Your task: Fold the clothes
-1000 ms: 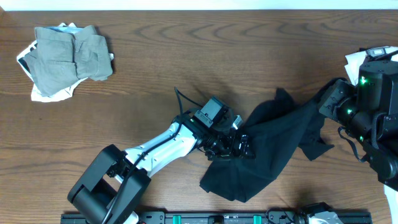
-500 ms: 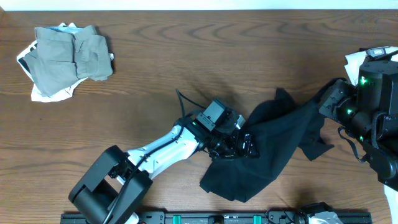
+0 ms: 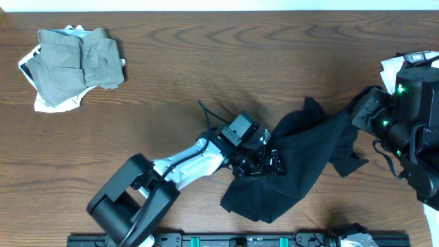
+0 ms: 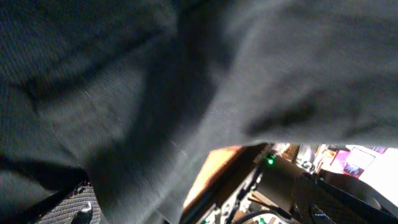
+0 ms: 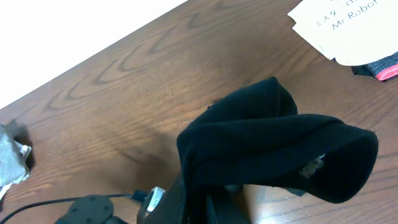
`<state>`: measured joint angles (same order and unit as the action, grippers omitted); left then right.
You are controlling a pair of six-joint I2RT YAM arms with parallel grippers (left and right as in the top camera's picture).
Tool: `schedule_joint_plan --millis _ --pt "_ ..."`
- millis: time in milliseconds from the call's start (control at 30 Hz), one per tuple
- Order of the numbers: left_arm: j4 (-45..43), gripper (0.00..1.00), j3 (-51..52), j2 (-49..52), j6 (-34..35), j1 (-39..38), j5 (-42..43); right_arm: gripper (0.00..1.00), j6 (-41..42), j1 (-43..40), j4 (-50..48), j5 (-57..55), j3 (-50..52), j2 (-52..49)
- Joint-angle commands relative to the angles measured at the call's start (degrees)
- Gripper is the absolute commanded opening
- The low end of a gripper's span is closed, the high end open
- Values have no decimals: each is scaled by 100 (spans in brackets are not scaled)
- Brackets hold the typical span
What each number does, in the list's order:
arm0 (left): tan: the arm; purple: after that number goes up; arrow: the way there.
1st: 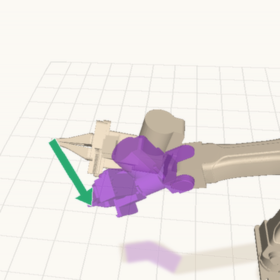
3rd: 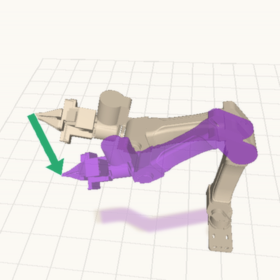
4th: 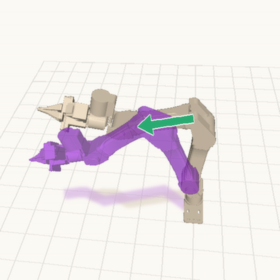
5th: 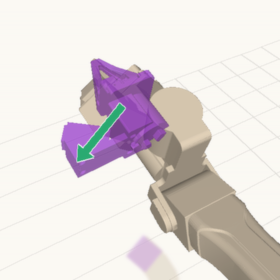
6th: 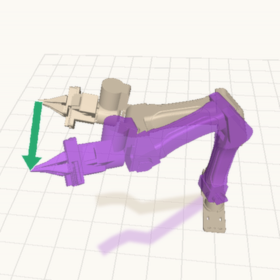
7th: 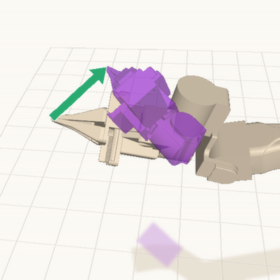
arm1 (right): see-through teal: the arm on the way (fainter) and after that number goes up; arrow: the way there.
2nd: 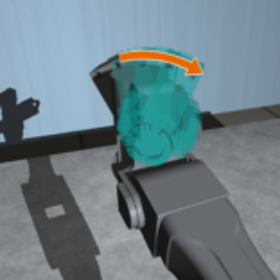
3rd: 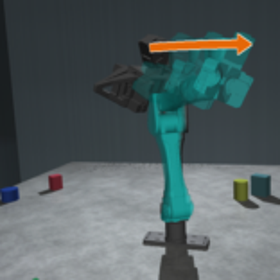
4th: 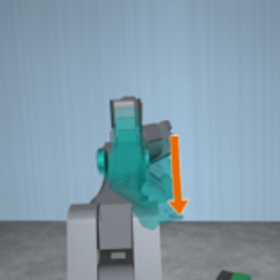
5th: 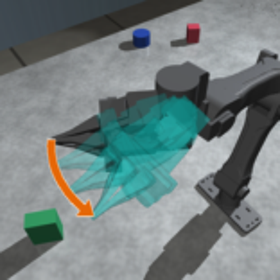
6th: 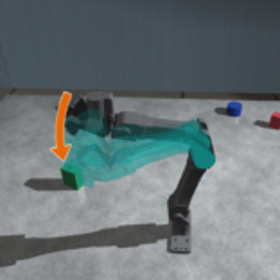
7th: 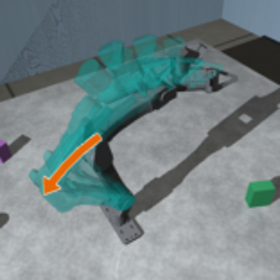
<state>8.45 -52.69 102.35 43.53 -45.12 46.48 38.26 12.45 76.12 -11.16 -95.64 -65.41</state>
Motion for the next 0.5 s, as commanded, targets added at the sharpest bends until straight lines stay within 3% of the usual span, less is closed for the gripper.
schedule_joint_plan --millis 0,300,467 --pt "-133 98 68 98 72 -24 31 7 -109 -55 -2 -42 -111 9" --pt "-378 96 68 96 76 -24 223 7 -111 -55 24 -44 -111 9" --pt "-376 82 68 96 76 -22 278 7 -109 -55 52 -46 -111 9"
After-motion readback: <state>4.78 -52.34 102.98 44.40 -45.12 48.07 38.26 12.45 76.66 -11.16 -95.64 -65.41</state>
